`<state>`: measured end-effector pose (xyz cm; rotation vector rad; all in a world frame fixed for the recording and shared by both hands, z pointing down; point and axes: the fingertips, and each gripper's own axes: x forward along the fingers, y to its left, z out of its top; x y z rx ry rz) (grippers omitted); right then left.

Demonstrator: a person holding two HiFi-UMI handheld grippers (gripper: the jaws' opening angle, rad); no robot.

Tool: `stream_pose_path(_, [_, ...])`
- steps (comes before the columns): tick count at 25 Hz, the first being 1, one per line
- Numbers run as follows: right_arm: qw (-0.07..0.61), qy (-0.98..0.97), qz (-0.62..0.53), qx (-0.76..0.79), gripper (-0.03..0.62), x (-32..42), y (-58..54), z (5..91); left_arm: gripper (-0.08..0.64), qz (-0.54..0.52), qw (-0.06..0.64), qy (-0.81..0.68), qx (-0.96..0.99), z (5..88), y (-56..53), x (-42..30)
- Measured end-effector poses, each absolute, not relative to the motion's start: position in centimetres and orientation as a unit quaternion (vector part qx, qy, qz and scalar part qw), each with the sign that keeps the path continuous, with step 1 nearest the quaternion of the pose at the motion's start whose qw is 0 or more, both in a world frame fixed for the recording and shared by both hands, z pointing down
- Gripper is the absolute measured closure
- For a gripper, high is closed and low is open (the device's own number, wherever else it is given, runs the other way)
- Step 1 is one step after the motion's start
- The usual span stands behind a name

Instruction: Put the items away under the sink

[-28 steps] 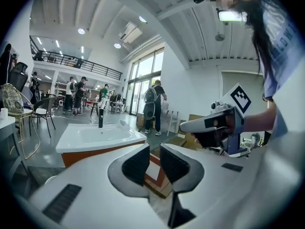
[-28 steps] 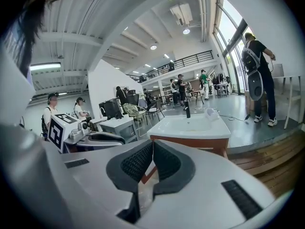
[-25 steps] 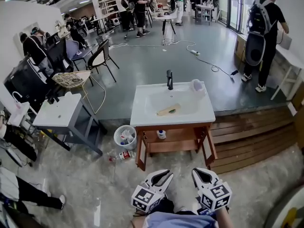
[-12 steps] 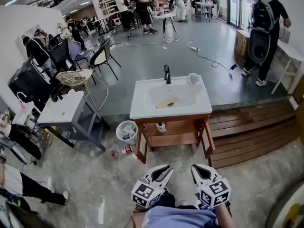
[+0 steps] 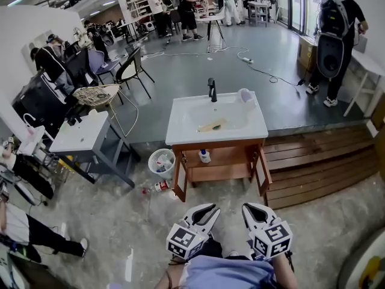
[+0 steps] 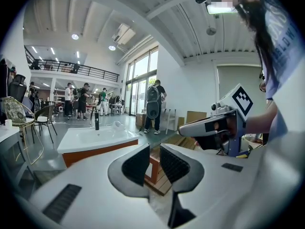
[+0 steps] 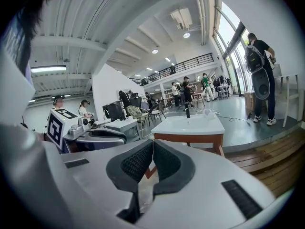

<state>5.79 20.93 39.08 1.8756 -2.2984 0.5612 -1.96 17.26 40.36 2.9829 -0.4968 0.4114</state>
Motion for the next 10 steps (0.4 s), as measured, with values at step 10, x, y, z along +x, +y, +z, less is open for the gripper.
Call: stream_pose_path(10, [0.061, -0.761, 0.178, 0.621, 0.574, 4.3, 22.4, 38.6, 0.485, 0.13, 0.038, -0.166, 0.977, 39.8, 18.6, -3.6])
